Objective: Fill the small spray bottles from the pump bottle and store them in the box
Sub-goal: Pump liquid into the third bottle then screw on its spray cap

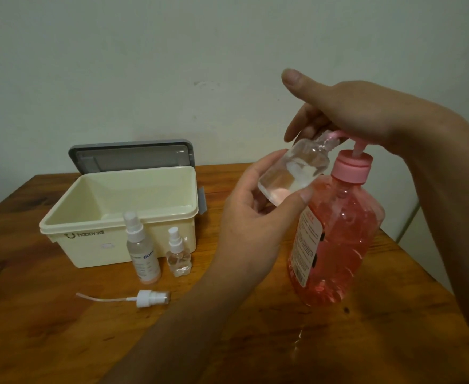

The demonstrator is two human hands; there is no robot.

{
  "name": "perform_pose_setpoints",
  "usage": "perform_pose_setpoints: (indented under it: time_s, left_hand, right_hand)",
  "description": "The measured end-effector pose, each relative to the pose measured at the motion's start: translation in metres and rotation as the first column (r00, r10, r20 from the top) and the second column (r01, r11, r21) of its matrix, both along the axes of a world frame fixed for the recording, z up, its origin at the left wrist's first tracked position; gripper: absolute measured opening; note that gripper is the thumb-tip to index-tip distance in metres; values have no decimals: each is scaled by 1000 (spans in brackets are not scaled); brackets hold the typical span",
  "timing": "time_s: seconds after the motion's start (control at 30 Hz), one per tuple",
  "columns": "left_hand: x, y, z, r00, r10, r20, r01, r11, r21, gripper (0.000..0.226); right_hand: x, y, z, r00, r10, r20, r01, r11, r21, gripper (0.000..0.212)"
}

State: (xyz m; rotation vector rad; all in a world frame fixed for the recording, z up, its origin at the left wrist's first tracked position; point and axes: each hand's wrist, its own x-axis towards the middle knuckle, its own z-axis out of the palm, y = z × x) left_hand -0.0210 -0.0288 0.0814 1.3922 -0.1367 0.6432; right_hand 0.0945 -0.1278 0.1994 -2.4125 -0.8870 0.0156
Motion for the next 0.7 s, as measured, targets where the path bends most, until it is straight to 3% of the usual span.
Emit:
perform_pose_setpoints:
  time_s: [0.7]
  left_hand:
    - [-1,-1,0,1000,-6,-14,6,1000,7,45]
  right_hand:
    - [4,0,-8,1000,9,-9,-9,1000,3,81]
